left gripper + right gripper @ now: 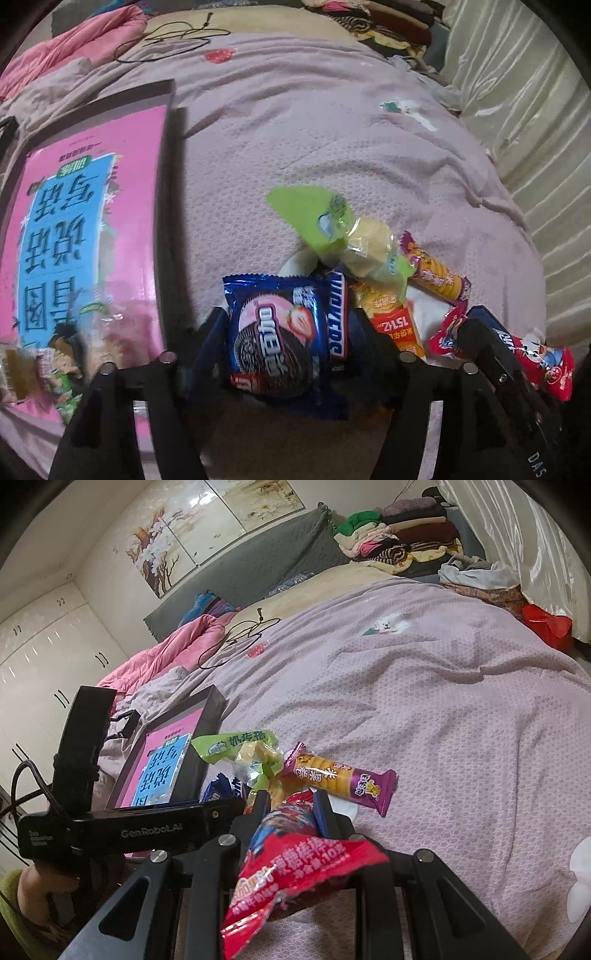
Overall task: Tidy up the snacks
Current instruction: 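Lift and carry both held packs back over the pink tray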
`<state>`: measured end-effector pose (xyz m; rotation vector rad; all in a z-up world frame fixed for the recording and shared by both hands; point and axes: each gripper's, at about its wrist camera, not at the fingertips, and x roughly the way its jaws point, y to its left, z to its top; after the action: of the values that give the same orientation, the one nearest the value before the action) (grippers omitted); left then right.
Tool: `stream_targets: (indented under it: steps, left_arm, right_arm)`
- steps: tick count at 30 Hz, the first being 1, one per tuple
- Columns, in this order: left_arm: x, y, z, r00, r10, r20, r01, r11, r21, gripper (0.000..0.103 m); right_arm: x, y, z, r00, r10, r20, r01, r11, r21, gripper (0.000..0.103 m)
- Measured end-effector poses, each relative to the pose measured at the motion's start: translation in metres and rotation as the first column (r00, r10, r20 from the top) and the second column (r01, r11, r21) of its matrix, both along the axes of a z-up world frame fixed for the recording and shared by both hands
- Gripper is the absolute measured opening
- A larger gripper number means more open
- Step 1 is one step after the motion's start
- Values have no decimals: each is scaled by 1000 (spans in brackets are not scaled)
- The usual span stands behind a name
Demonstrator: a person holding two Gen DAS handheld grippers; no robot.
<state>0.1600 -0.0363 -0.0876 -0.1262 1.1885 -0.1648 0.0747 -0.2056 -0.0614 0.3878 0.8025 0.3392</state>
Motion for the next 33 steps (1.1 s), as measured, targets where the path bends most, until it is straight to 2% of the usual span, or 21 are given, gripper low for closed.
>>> stream_targets:
  steps: [1, 3, 10, 25, 33]
  left_arm:
    - [0, -1, 0, 1000, -2, 3, 2, 1000, -4, 56]
    - [-1, -1, 2, 1000, 1, -2, -1, 1000, -18, 52]
    - [-14, 11, 9, 999, 28, -21, -29, 996, -83, 51]
    - [-42, 41, 61, 995, 57, 84, -51, 996, -79, 51]
    - [-50, 71, 74, 988, 105, 112, -95, 991, -92, 52]
  right_arm:
    - [0, -1, 0, 1000, -3, -1, 3, 1000, 2, 24]
    - [-1, -3, 0, 1000, -7, -3, 7, 1000, 3, 25]
    - [-2, -3, 2, 1000, -10, 1, 10, 1000, 5, 25]
    - [-12, 3, 17, 998, 12, 59, -12, 1000, 1, 25]
    - [-15, 18, 28, 995, 55, 86, -53, 998, -20, 25]
